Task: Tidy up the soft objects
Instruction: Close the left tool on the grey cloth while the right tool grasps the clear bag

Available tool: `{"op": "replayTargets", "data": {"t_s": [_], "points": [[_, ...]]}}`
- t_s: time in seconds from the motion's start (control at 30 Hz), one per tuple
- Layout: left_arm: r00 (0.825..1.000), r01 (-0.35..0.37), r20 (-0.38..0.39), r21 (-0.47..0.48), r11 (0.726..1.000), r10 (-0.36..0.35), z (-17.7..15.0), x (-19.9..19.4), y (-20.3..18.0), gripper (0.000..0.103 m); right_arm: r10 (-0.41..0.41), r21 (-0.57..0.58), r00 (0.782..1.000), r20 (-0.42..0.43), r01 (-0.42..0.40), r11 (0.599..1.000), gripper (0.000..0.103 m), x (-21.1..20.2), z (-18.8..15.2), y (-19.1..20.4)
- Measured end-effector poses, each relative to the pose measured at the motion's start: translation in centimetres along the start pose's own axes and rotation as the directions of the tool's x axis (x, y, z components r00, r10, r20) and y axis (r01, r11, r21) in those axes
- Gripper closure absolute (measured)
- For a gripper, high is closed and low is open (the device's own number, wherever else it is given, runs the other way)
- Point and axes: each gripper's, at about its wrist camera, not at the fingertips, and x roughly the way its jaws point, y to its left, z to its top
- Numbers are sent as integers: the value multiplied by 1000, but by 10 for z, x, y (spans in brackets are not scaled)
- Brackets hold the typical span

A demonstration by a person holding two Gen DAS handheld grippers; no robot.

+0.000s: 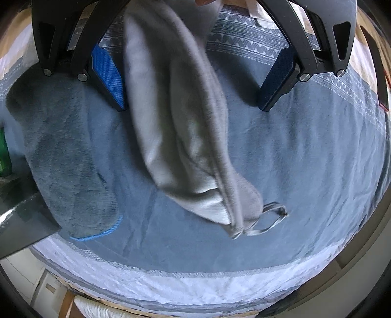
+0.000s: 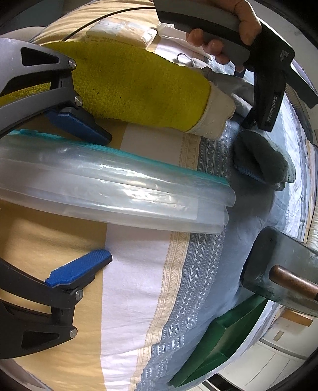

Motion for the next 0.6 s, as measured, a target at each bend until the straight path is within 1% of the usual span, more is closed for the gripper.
{"op": "replayTargets", "data": {"t_s": [0.07,0.13,0.23,0.27,0.47,0.53,0.6], "points": [[1000,-7,-2,5,1000,7,-1,3,1,1,-3,-2,1000,1,3,1000,15,0,-1,1],[1000,-29,-9,6,1000,29,-1,8,-1,1,-7,-7,1000,2,7,1000,16,-1,-2,2],[998,-53,-24,2,999,53,-1,14,-1,1,-4,-18,1000,3,4,1000,22,-1,-3,3],[998,-51,-27,-2,999,51,-1,16,0,1,-1,-22,1000,2,1,1000,24,-2,-3,4],[999,-33,-38,-8,999,33,-2,28,5,1,-3,-23,1000,2,3,1000,26,-2,-3,3],[999,-38,-37,-4,999,38,-2,29,7,1,-3,-27,1000,4,4,1000,31,-2,-2,3],[998,-42,-36,-1,999,42,0,29,8,1,-1,-28,1000,10,1,1000,41,-4,-2,2]]}}
